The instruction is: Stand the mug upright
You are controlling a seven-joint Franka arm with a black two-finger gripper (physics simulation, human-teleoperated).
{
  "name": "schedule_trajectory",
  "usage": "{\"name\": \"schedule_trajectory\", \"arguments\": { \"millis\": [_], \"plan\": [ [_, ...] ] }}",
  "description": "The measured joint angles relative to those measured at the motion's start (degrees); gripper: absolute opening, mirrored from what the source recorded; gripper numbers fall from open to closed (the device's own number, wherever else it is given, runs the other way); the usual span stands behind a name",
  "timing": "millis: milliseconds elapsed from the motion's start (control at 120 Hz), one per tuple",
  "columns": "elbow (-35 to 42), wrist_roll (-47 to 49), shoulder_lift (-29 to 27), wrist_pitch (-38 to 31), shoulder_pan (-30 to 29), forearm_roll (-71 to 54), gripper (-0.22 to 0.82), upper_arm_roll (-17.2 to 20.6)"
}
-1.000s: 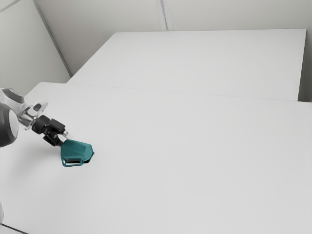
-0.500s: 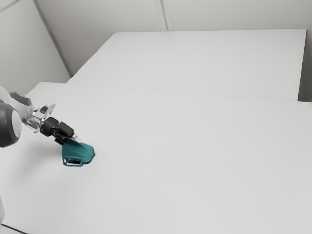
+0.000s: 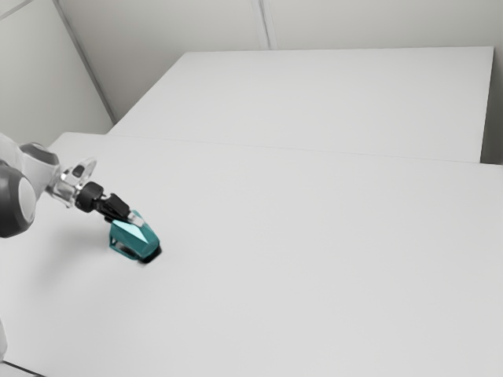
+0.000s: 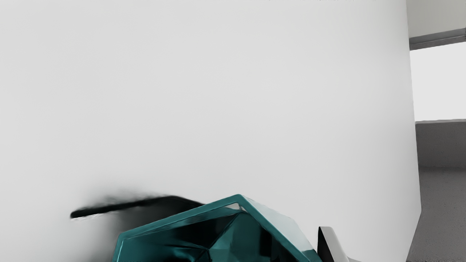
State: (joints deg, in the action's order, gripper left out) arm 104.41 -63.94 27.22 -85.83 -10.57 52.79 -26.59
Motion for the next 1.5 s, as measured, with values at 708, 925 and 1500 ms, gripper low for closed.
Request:
{"name": "schedule_trajectory", "arguments": {
  "millis": [708,925,1500],
  "plan": [
    [-0.2,6.6,-13.7,-6.8,9.8,-14.8,-0.18,7.6],
    [-0.5,11.7,-16.4,-13.7,12.6,-27.0,-0.18,11.8],
    [2.7,33.7,-17.2,-27.7,15.8,-44.8,-0.18,17.8]
  ]
}}
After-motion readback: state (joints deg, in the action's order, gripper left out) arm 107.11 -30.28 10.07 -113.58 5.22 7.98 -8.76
